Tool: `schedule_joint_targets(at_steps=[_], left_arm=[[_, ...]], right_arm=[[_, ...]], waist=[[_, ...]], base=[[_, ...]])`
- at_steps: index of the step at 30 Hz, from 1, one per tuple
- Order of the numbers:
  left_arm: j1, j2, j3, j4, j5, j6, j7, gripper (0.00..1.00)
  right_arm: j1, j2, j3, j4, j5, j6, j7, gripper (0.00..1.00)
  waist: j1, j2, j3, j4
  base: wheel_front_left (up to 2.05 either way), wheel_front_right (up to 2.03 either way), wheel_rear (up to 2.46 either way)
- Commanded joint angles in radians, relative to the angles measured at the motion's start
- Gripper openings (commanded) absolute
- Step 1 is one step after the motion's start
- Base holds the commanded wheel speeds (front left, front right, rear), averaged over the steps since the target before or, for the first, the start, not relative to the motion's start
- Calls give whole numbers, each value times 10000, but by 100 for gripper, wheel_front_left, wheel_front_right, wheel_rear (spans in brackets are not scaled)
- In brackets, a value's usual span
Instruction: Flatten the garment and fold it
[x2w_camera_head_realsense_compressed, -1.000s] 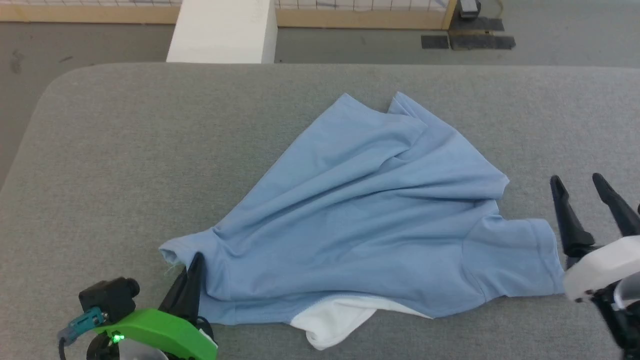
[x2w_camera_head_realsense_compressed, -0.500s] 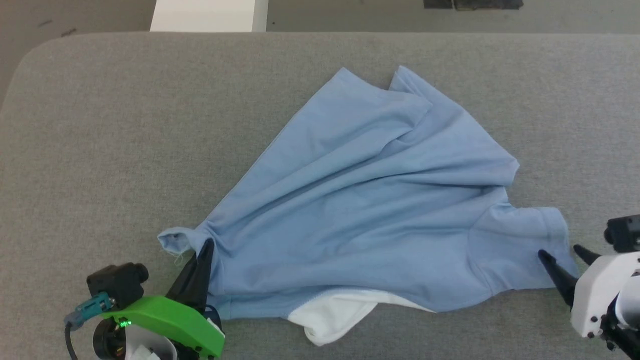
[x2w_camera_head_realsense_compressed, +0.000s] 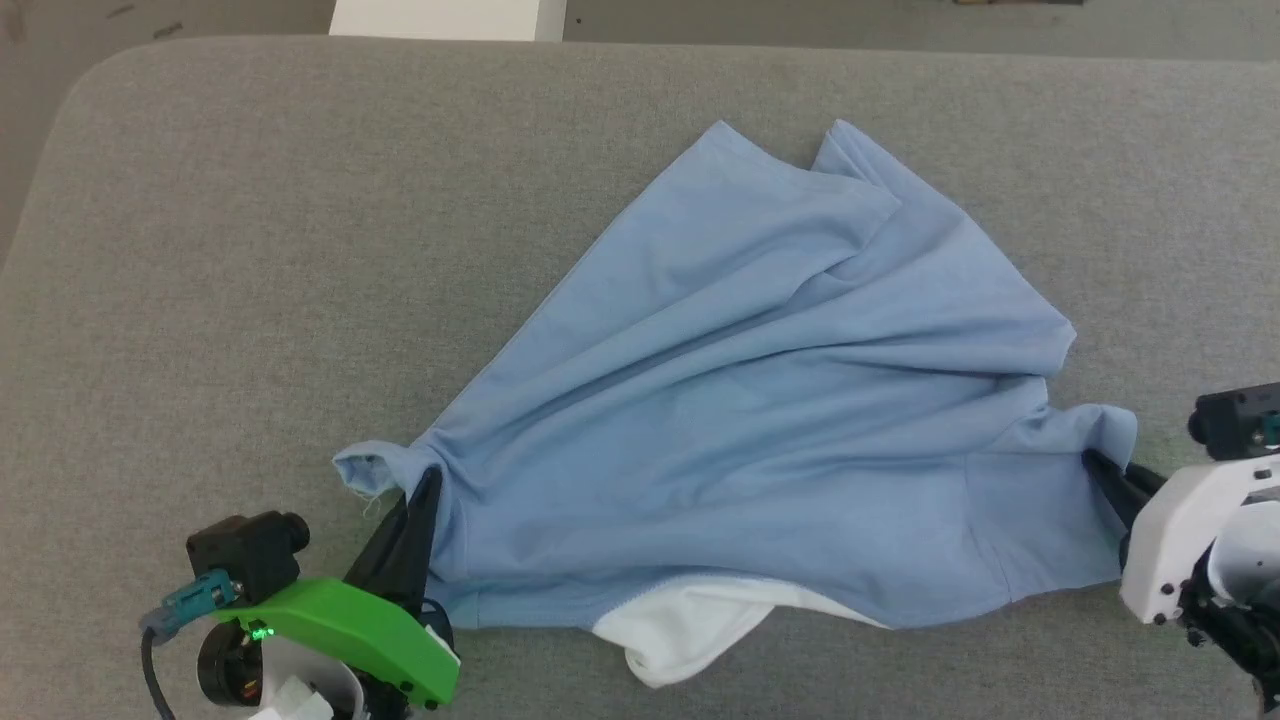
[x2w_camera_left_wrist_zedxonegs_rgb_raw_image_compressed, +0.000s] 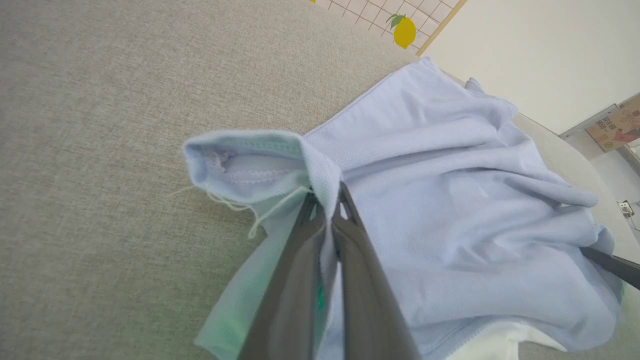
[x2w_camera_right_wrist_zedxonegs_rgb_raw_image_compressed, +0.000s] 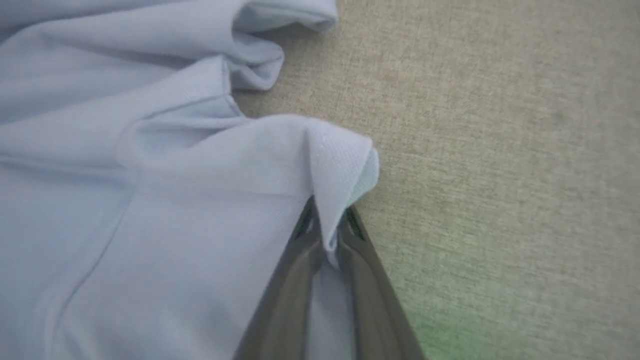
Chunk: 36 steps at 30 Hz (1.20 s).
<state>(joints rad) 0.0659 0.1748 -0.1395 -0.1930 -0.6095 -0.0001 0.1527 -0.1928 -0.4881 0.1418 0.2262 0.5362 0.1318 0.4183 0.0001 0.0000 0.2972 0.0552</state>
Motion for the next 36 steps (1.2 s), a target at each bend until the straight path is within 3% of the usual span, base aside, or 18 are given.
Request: schedule_joint_targets(at_steps=[1,6,15,20,27,36], left_arm=[[-117,16,43,-4,-149,-53,4,0],[-29,-97,152,12,-415,-168,-257,0],[-1105,-154,242,115,-522,-485,-741,0],[-3115,111,55,399,-474,-655,-147,0],[-6449,283,-306,1352,-502,-745,1160,0],[-10533,500,-68,3801,-269,-251,2033,0]], right_arm=[[109,141,254,207,37,-11,-53,0],[83,405,-313,-290,76,-11,-1071,0],[-372,2222,-1590,-1713,449,-11,-1840,0],[-1754,2760,-1621,-2320,141,-11,-1500,0],[-4349,2769,-1062,-2194,-467,-11,-972,0],[-8141,2942,-1243,-160,-1525,-11,-647,0]], waist=[[-1,0,-151,-14],[-1,0,-668,-82],[-1,0,-1771,-339],[-1,0,-2226,-435],[-1,0,-2523,-438],[-1,0,-2571,-606]], base=[[0,0,0],[0,0,0],[0,0,0],[0,0,0],[0,0,0],[0,0,0]])
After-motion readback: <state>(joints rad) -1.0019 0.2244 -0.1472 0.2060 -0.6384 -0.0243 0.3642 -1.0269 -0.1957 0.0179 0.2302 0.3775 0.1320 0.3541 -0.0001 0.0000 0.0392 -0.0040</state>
